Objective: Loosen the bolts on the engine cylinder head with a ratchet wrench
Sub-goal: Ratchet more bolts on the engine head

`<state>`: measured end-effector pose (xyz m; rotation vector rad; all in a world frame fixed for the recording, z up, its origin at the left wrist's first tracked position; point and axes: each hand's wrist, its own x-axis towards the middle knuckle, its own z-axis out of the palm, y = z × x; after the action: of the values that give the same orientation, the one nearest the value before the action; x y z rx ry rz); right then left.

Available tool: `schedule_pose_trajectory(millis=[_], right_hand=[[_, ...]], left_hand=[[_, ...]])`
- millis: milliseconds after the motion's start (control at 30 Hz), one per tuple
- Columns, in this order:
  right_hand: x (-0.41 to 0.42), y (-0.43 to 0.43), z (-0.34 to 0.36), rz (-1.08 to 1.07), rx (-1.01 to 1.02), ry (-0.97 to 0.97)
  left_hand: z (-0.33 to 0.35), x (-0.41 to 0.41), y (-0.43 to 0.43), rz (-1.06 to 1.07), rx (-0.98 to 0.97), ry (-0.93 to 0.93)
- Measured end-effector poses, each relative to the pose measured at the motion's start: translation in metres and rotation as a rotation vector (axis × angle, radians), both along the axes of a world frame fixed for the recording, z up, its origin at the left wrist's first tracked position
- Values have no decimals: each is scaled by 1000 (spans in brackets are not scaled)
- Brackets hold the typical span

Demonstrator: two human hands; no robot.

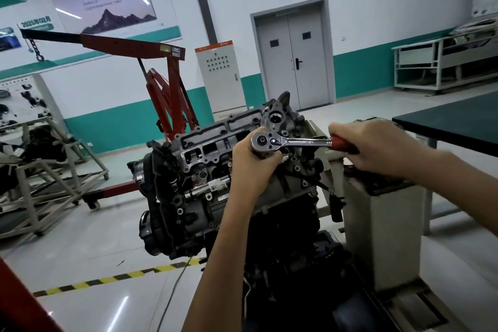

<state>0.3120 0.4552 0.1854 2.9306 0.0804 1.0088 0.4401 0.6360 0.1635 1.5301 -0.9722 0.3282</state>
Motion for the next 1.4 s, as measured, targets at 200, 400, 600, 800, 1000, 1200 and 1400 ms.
schedule_pose_trajectory(millis=[200, 400, 600, 800, 1000, 1200, 1400], right_hand=[[-4, 38, -58, 30, 371, 94], [4, 142, -108, 178, 1003, -79], [-7, 76, -89, 78, 630, 29], [-2, -4, -4, -30, 12, 28], [-6, 32, -56, 24, 363, 100], [3, 141, -107, 158, 995, -96], [-3, 95, -98, 110, 761, -3]], left_hand=[[-3, -3, 7, -1, 16, -143], [-1, -8, -7, 33, -21, -106], [-2, -1, -9, 16, -37, -74], [3, 3, -3, -41, 34, -58], [-2, -3, 8, -17, 44, -185], [-1, -9, -6, 45, 1, -123], [-2, -3, -8, 37, -29, -34]])
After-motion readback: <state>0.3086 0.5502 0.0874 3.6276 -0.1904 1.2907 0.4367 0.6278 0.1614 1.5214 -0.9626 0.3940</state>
